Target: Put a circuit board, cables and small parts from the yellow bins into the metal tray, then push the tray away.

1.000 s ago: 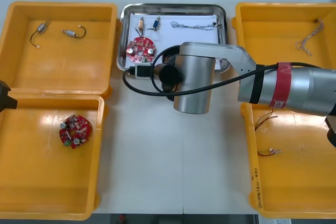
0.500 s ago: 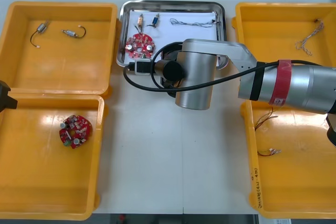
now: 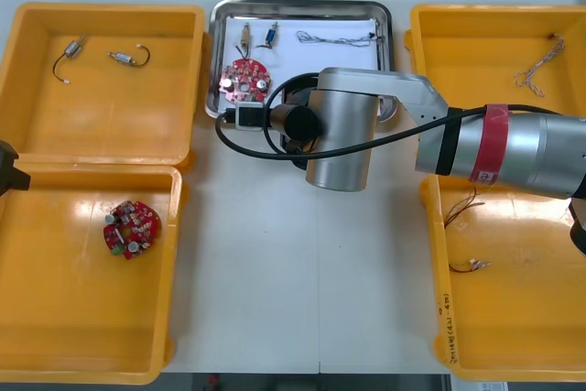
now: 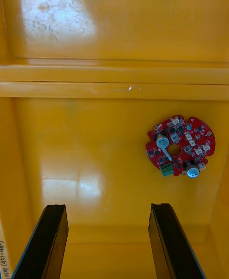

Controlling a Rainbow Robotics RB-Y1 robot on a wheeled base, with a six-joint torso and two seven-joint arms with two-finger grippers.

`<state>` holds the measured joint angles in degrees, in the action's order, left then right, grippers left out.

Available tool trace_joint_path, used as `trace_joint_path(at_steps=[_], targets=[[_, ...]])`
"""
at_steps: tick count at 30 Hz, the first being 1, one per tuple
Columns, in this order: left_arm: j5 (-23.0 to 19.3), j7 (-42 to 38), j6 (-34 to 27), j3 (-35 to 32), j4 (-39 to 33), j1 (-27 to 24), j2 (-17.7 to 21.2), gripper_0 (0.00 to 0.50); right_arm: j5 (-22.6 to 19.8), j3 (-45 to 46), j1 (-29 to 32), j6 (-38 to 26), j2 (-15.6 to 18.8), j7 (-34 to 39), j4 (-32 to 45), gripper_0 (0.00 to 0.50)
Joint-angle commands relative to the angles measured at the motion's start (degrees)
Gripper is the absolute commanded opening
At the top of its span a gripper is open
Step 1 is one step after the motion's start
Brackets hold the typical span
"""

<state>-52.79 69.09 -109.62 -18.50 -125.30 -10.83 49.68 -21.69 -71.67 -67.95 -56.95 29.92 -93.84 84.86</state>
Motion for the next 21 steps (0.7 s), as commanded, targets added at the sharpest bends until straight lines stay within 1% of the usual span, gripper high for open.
trace_joint_path(at_steps=[1,4,7,10,16,21], targets=[[-0.2,1.8,-0.4,-1.9,-1.5,1.0,2.6,0.5,0.0,-0.4,-3.1,0.4,-0.2,1.5,0.3,0.496],[-0.2,1.8,-0.4,-1.9,-1.5,1.0,2.6,0.5,-0.5,-0.4,-3.1,0.2,-0.2,1.4,0.6,0.5],[-0.2,1.8,-0.4,-1.9,-1.5,1.0,2.6,0.5,-0.5,-0.1,-3.2,-1.9,-0.2,1.5,2.0,0.5],[-0.2,1.8,-0.4,-1.9,-1.5,1.0,2.6,0.5,-0.5,1.0,-3.5,-6.1,-0.2,1.3,4.8,0.5],[-0.2,1.8,-0.4,-1.9,-1.5,1.0,2.6,0.5,-0.8,3.7,-3.4,-17.1,-0.2,1.6,12.8,0.5],[-0.2,1.8,-0.4,-1.9,-1.5,1.0,2.6,0.5,-1.4,4.9,-3.2,-24.4,-0.3,2.0,18.5,0.5]])
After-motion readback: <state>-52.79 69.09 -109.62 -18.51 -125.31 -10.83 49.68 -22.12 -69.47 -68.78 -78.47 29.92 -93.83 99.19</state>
